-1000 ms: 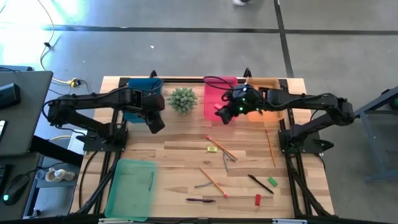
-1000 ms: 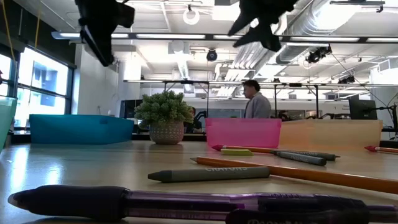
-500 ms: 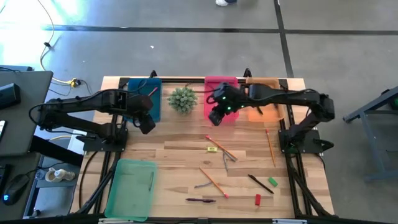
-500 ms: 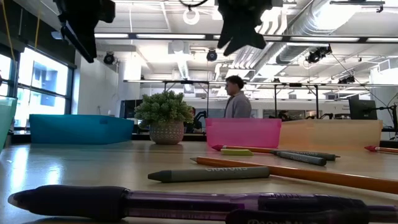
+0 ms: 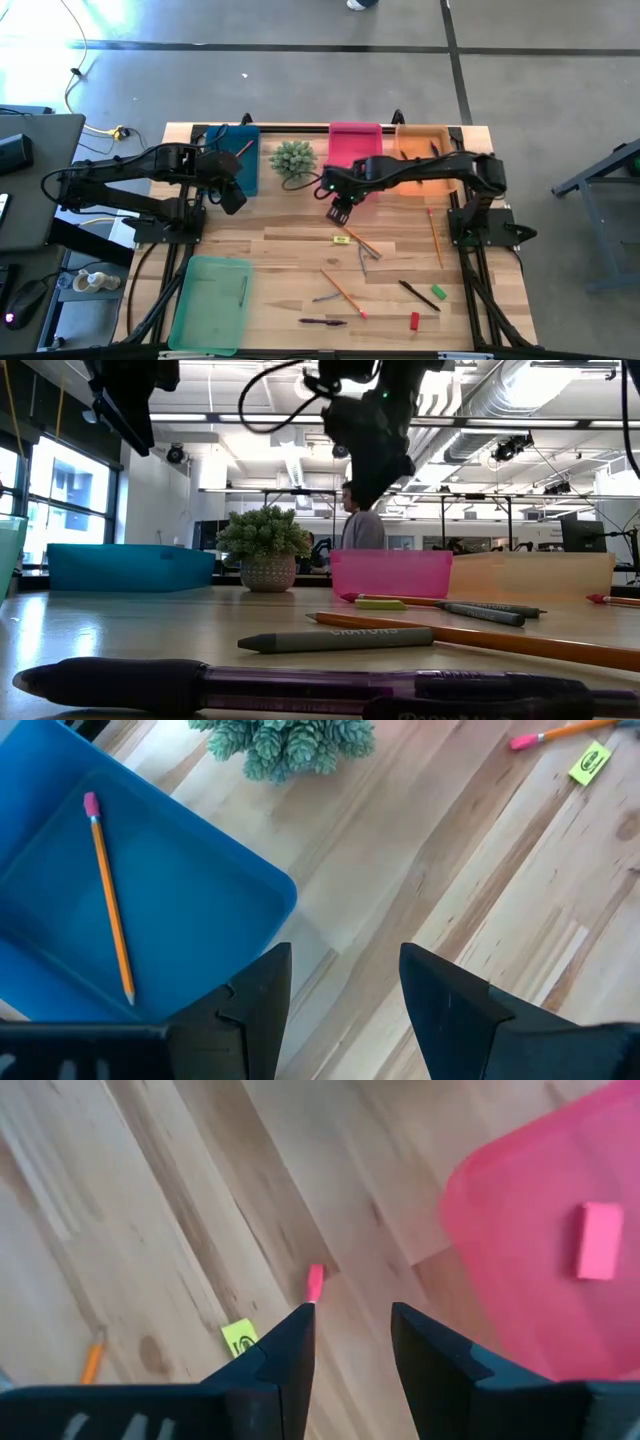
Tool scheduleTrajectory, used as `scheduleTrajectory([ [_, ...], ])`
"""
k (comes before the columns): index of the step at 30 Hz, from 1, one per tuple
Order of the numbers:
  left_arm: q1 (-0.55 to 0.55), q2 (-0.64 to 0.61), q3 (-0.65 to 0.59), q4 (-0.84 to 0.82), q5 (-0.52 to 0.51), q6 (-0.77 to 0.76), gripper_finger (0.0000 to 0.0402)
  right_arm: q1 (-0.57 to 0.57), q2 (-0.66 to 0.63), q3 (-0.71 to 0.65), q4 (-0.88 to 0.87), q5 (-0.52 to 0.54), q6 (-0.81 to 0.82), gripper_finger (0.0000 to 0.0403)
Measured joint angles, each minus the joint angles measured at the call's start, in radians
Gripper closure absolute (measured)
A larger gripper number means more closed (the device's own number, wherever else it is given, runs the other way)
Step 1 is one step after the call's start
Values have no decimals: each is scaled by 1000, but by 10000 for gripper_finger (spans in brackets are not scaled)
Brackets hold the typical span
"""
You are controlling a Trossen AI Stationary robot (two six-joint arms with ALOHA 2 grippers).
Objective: Sort crayons/erasers/pens/pencils in bins
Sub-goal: Put the orange pencil into the blue bin
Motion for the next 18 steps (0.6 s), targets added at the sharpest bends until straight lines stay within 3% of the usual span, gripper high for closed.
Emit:
scheduleTrajectory([
  [10,0,0,0,0,-2,11,225,15,90,0,51,-12,108,227],
  [18,0,0,0,0,-2,11,225,16,148,0,84,-12,180,226],
])
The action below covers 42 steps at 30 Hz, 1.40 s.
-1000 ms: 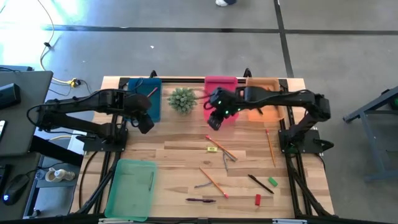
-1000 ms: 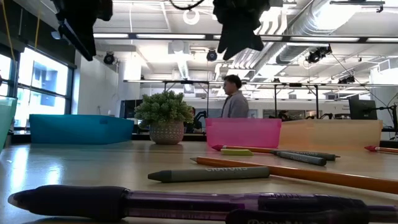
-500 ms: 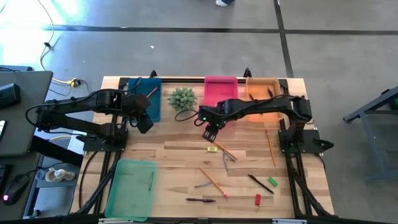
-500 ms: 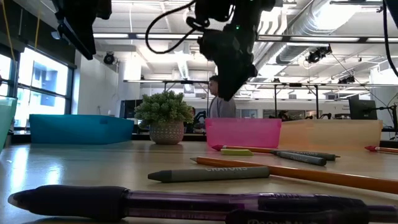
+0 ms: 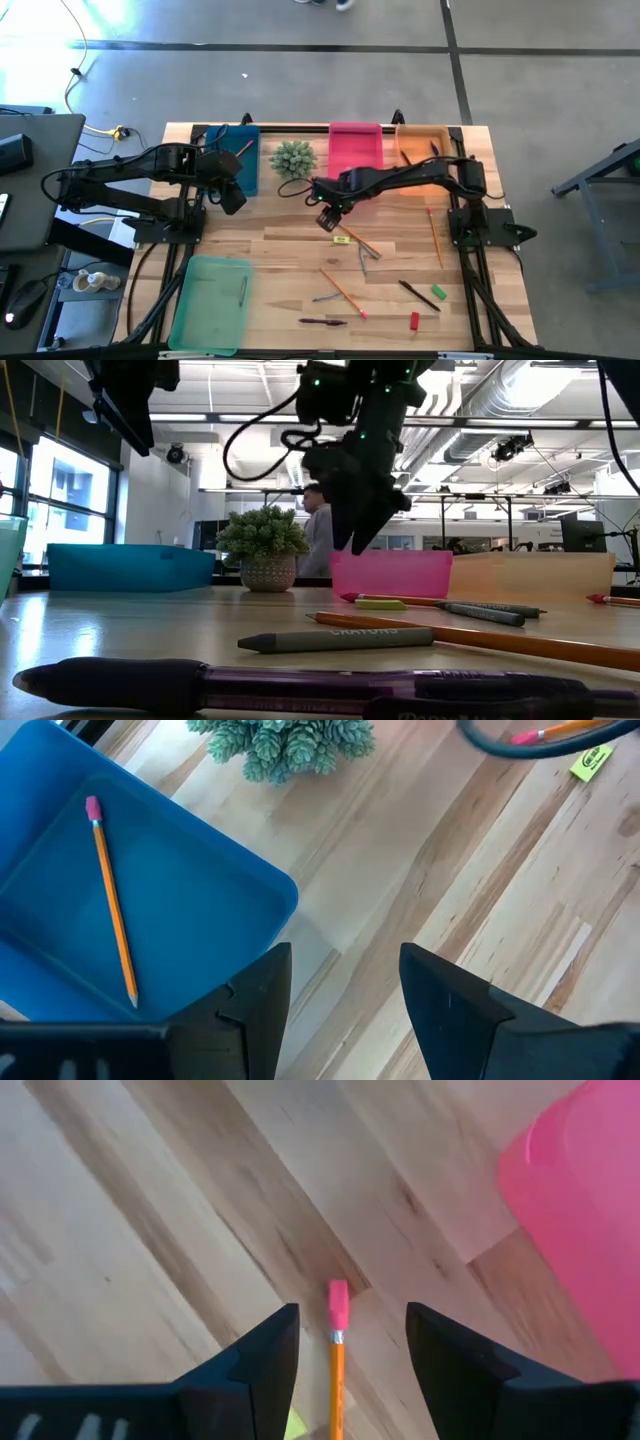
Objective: Sort crayons/erasers/pens/pencils in bins
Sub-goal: Put the orange pencil into the blue bin
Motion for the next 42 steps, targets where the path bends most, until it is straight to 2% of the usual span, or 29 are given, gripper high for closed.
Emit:
scheduleTrajectory([
  [7,0,0,0,0,0,0,225,0,45,0,5,-2,80,226],
  [31,0,0,0,0,0,0,225,0,153,6,19,-62,67,229],
  [34,0,0,0,-1,0,0,225,-2,156,6,15,-80,70,246],
  [42,0,0,0,-1,4,0,225,-4,159,4,-7,-70,97,329],
])
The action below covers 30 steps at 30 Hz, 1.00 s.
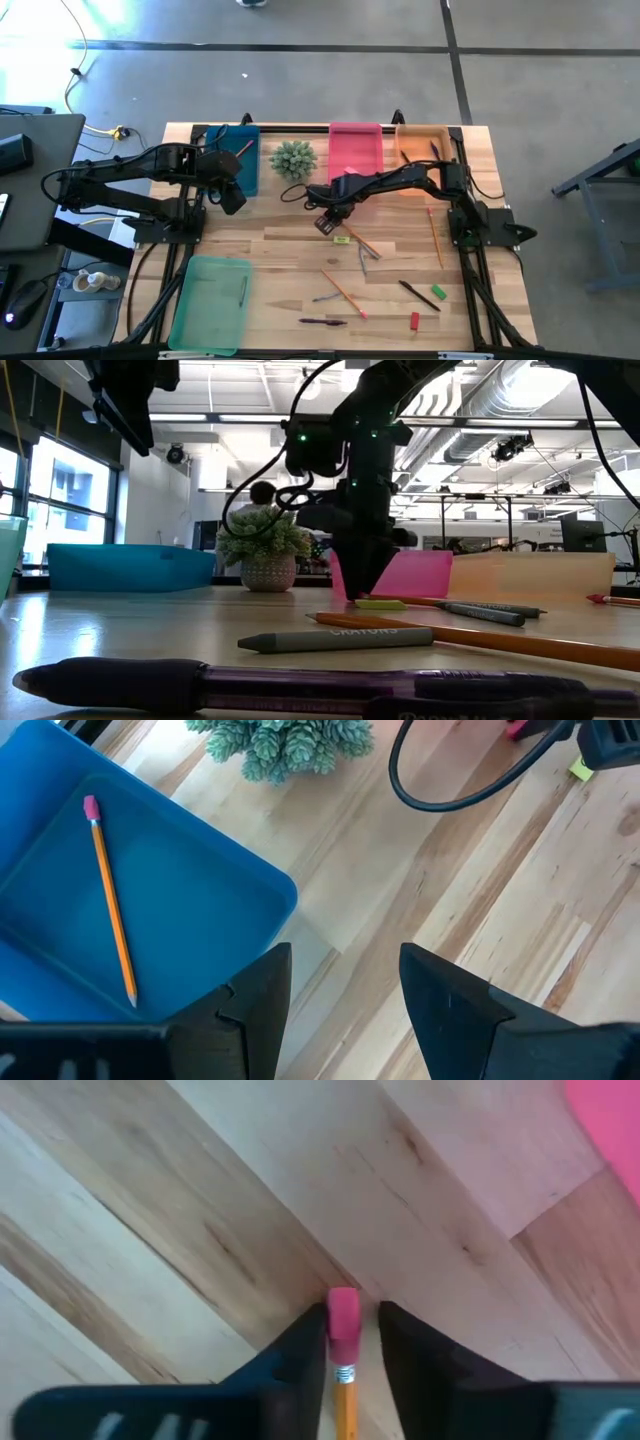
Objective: Sort crayons/erasers/pens/pencils in bins
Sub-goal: Put the orange pencil into the blue bin
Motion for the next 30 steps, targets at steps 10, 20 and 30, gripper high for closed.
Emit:
scheduleTrajectory([
  [10,0,0,0,-5,2,0,225,1,1,-1,-21,8,-43,383],
  [20,0,0,0,-6,14,15,225,4,-29,-8,-28,-13,-95,382],
  [30,0,0,0,-8,32,18,225,4,-81,-9,-26,-45,-113,382],
])
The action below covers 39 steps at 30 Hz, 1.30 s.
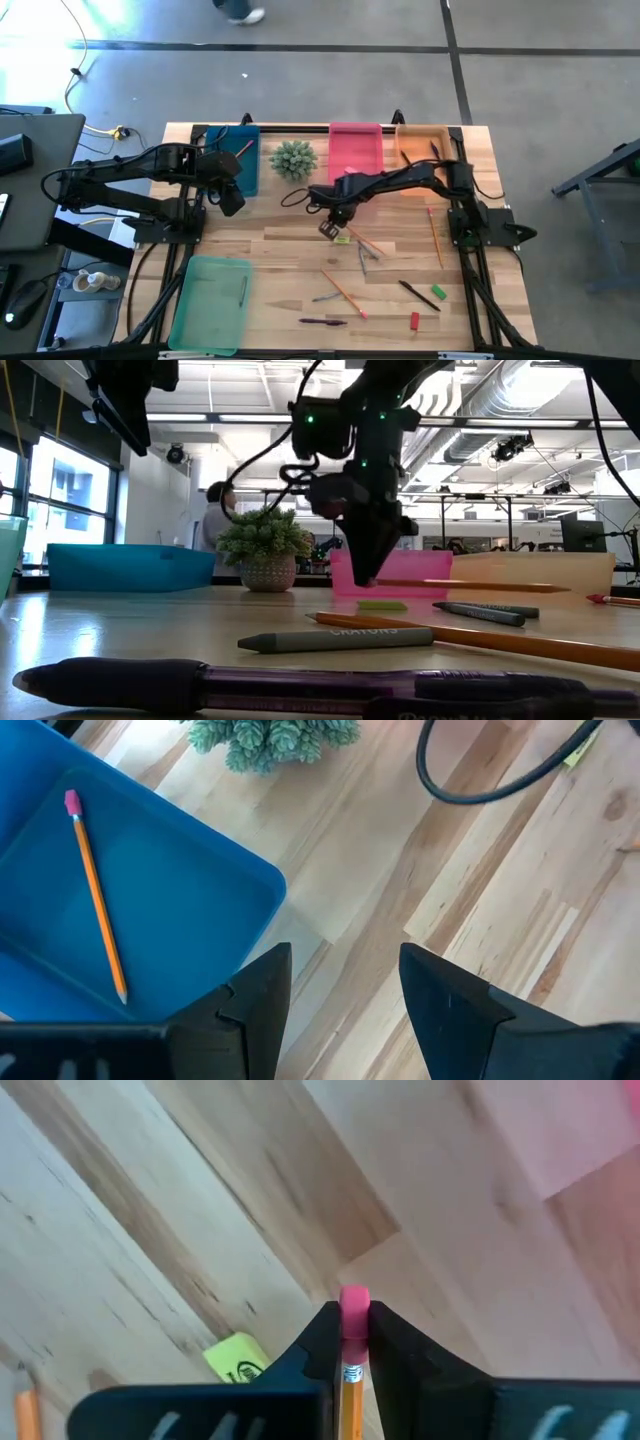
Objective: Sort crayons/erasers/pens/pencils in bins
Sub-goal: Put the orange pencil into the blue bin
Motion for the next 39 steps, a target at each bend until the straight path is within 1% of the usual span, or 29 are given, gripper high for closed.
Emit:
scheduleTrajectory([
  [10,0,0,0,0,16,19,225,-13,-103,3,15,17,-10,382],
  [18,-1,0,0,30,30,18,225,-33,-219,4,102,49,-30,382],
  [20,-1,0,0,58,31,17,225,-39,-251,4,133,55,-48,382],
  [26,-1,0,0,170,79,19,225,-65,-333,5,171,103,-83,382],
  [34,-1,0,0,346,84,16,225,-104,-432,5,260,104,-166,382],
  [39,-1,12,0,468,115,15,225,-125,-484,5,354,101,-211,382],
])
